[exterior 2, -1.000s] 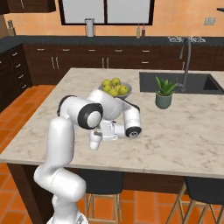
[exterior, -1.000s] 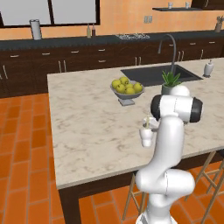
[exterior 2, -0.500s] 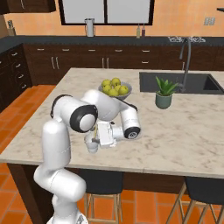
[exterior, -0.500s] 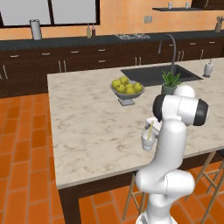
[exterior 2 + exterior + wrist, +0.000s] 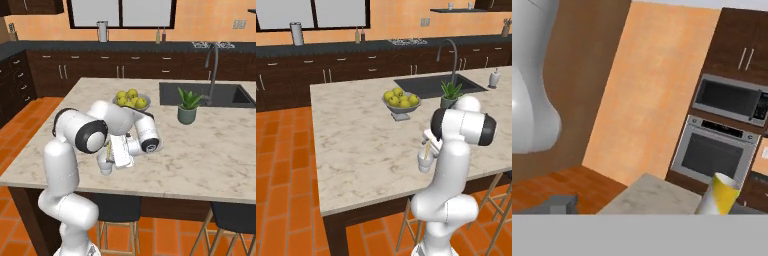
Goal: Take a straw from the drawer in front and place it inside the glass cup on the dining counter.
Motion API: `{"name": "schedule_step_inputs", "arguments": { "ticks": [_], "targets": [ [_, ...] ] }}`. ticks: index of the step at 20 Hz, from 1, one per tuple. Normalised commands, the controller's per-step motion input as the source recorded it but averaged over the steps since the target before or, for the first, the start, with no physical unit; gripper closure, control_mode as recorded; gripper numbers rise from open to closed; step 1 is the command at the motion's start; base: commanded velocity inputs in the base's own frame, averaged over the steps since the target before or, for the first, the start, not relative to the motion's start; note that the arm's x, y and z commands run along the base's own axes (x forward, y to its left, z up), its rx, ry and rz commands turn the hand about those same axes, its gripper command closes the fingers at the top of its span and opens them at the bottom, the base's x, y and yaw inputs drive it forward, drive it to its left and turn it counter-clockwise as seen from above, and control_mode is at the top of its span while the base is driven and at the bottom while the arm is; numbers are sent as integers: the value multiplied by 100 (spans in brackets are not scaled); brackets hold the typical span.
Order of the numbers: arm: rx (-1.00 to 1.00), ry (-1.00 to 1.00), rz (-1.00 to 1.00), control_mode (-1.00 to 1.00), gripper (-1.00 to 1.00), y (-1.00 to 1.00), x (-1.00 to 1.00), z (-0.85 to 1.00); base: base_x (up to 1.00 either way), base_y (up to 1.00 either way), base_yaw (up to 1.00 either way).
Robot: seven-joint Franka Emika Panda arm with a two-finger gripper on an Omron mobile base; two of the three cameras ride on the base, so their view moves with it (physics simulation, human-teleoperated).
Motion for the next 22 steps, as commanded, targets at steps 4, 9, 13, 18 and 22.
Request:
{"name": "schedule_step_inputs", "arguments": {
  "ticks": [4,9,13,18,22],
  "targets": [
    [-16,-35,0,-100,-100,0,16,55,0,0,0],
    [-26,-46,0,-100,-100,3,3,82,0,0,0],
    [-41,-63,0,-100,-100,17,-20,71,0,0,0],
    [-51,-64,0,-100,-100,37,-66,37,0,0,0],
    [-51,-48,0,-100,-100,60,-80,0,0,0,0]
  ]
}}
